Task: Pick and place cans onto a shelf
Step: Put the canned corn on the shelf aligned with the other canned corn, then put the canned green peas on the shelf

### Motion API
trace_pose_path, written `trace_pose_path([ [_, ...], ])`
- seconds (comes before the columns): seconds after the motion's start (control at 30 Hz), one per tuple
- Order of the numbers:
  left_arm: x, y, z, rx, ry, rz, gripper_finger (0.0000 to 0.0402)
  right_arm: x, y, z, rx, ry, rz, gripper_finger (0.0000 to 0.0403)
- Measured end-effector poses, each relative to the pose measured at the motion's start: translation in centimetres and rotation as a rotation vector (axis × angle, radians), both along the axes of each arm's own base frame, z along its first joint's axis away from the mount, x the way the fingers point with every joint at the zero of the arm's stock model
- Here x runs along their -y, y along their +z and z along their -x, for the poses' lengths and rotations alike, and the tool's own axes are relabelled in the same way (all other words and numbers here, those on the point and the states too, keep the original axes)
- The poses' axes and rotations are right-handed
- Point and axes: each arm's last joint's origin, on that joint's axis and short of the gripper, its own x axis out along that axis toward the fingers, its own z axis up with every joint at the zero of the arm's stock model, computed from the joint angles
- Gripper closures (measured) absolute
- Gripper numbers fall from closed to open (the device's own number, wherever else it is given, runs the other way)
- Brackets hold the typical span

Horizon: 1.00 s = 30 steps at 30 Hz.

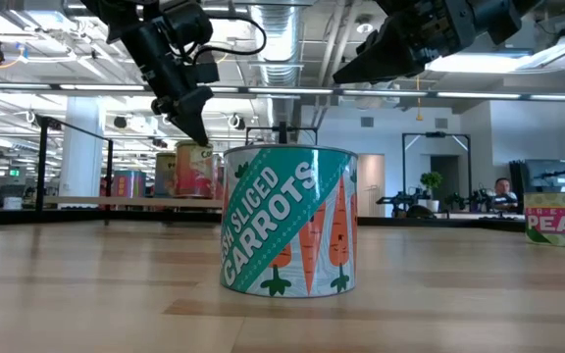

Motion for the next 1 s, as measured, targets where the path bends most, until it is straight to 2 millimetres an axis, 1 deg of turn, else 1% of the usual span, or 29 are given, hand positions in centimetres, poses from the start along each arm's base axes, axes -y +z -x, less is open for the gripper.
trace_pose_path([
  [0.4,0.0,0.1,0.0,0.000,-0.003,-0.004,0.0344,0.0,0.0,0.0,0.000,0.000,0.001,0.0390],
  [0.7,1.0,2.1,1.4,0.055,-0.053,-0.023,0.0333,0.0,0.0,0.0,0.000,-0.001,-0.002,0.0390],
  [0.77,1.6,2.5,1.8,0.063,-0.078,-0.013,0.0333,0.0,0.0,0.0,0.000,-0.001,-0.002,0.0390],
  [0.83,2.6,3.0,2.0,0.076,-0.143,0.001,0.0333,0.0,0.0,0.0,0.000,-0.003,-0.006,0.0390],
  [0.93,4.7,3.3,1.9,0.105,-0.245,0.023,0.0333,0.0,-0.1,0.1,-0.016,-0.017,-0.033,0.0391],
  [1.0,6.6,3.0,1.8,0.143,-0.323,0.024,0.0333,-0.1,-0.5,0.3,-0.065,-0.035,-0.072,0.0390],
])
